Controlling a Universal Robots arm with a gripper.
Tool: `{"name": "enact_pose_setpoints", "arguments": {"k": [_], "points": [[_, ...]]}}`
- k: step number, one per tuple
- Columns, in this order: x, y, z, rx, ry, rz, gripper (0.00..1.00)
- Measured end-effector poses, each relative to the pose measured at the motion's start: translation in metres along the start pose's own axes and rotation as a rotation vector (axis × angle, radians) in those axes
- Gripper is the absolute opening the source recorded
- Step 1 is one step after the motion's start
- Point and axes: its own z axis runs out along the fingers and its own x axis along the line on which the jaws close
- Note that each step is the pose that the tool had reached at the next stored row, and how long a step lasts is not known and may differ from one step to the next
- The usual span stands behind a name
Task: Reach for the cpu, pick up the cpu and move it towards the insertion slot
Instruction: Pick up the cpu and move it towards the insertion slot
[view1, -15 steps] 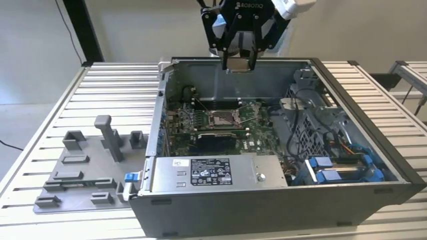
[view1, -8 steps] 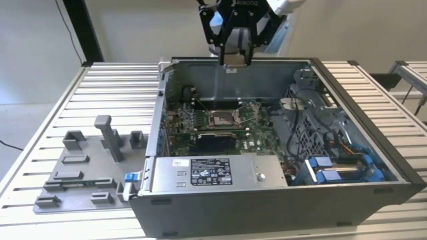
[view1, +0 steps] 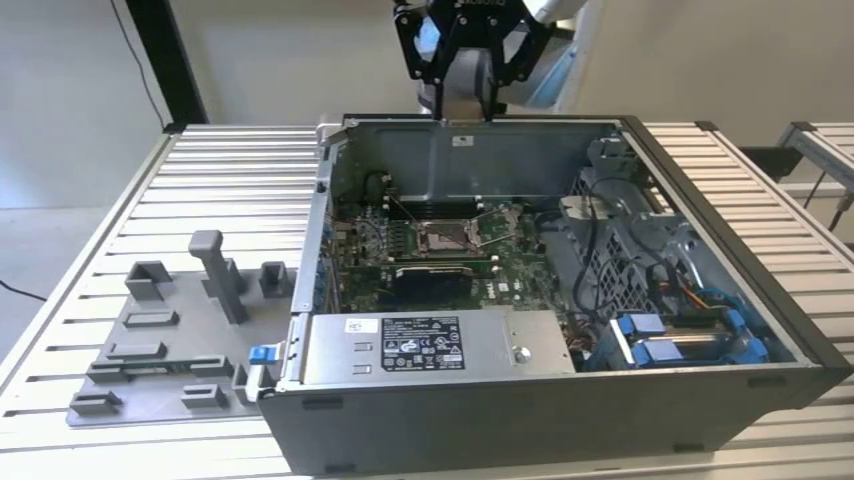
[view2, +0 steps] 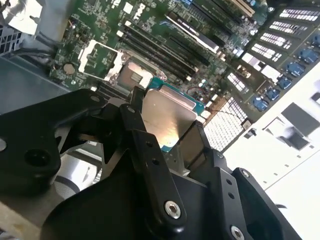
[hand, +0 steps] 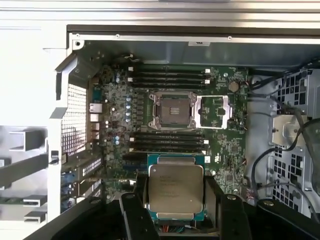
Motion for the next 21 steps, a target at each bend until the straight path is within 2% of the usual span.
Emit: {"name": "enact_pose_setpoints", "arguments": {"k": [12,16,21], "points": [[0.0029,0.0393,0.0071,0.0001,0.0019,0.000,0.00],[0.0025,0.0419,0.0101,-0.0005,0.0008,0.025,0.00],[0.0009,0.0417,0.0189,-0.0011,-0.0014,0.079,0.00]]}}
